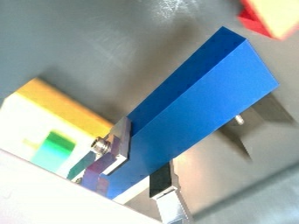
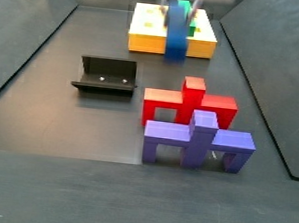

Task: Pick up the blue object. Move up. Move to above the board. Insert the blue object.
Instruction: Move to above the board.

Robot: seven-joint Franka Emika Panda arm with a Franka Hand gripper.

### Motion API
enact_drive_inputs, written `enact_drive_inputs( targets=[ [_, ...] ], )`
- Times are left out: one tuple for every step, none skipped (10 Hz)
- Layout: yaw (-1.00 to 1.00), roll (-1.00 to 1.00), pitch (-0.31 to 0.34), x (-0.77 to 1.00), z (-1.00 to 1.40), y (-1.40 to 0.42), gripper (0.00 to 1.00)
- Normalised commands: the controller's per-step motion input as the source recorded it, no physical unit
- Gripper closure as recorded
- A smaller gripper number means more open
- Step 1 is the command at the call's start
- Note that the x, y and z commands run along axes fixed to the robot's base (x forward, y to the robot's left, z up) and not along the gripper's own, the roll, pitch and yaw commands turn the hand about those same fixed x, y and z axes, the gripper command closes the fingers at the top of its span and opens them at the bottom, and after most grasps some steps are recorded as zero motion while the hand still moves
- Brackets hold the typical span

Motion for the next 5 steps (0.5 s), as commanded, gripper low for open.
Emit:
enact_drive_inputs(
  targets=[
    [0.00, 0.00, 0.022, 0.00, 1.40, 0.00, 1.00],
    [0.00, 0.00, 0.048, 0.02, 1.40, 0.00, 1.00],
    [0.00, 0.00, 0.069, 0.00, 1.40, 0.00, 1.00],
    [0.00, -0.01, 0.052, 0.01, 0.98, 0.00, 1.00],
    [-0.01, -0.01, 0.058, 0.04, 0.47, 0.00, 1.00]
  ],
)
